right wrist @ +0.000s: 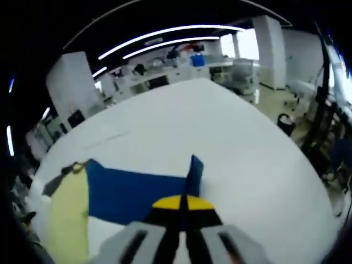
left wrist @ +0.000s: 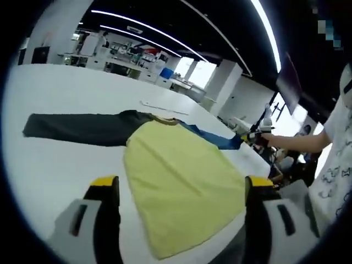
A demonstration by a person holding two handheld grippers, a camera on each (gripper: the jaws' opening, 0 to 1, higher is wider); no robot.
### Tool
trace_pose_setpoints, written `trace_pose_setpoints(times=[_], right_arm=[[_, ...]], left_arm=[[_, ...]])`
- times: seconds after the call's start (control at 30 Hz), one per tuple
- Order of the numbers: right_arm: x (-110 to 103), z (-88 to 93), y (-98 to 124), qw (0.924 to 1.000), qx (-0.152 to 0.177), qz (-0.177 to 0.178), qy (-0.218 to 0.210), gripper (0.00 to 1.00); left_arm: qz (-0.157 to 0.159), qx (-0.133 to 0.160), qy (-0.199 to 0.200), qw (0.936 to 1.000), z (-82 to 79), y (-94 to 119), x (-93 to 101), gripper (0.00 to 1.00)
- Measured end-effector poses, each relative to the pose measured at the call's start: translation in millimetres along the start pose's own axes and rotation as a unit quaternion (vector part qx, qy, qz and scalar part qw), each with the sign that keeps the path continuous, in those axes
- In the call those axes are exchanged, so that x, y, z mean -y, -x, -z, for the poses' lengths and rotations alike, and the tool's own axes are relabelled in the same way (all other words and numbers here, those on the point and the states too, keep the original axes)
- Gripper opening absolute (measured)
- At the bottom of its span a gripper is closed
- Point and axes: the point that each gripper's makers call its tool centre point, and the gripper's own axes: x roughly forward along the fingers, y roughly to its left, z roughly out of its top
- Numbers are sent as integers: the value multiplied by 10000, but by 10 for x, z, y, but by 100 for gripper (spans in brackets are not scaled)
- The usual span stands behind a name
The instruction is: Fold the garment on the visible template until the final outline fits inside the template.
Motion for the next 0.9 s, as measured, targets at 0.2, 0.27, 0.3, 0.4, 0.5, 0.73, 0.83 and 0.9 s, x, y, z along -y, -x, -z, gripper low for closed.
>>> trace_pose_setpoints(times=[0.2,0.27,0.3,0.4,0.5,0.73,0.83,0.9], right_arm=[[-674,-105,-46,9962,134,-797,-324,0],[-906,-128,-65,9942,160,-1014,-306,0],[-1049,-125,-70,9925,134,-1162,-344,0],[-1328,-131,-116,9881,109,-1466,-458,0],[-1578,-105,-175,9846,44,-1694,-421,0],[-2091,-49,-292,9772,-45,-2090,-372,0],[-2315,11,-344,9744,-107,-2223,-330,0],[-2480,64,-368,9722,-168,-2324,-220,0]], left_arm=[[167,-88,-205,9996,13,-106,147,93],[206,-85,-198,9996,14,-112,189,93],[232,-87,-206,9995,18,-108,202,93],[233,-98,-239,9994,31,-87,196,93],[209,-46,-219,9995,15,-63,186,93],[145,-13,-289,9995,-10,-37,166,93],[103,-138,-451,9988,33,-47,153,93],[94,-262,-521,9983,82,-64,143,94]])
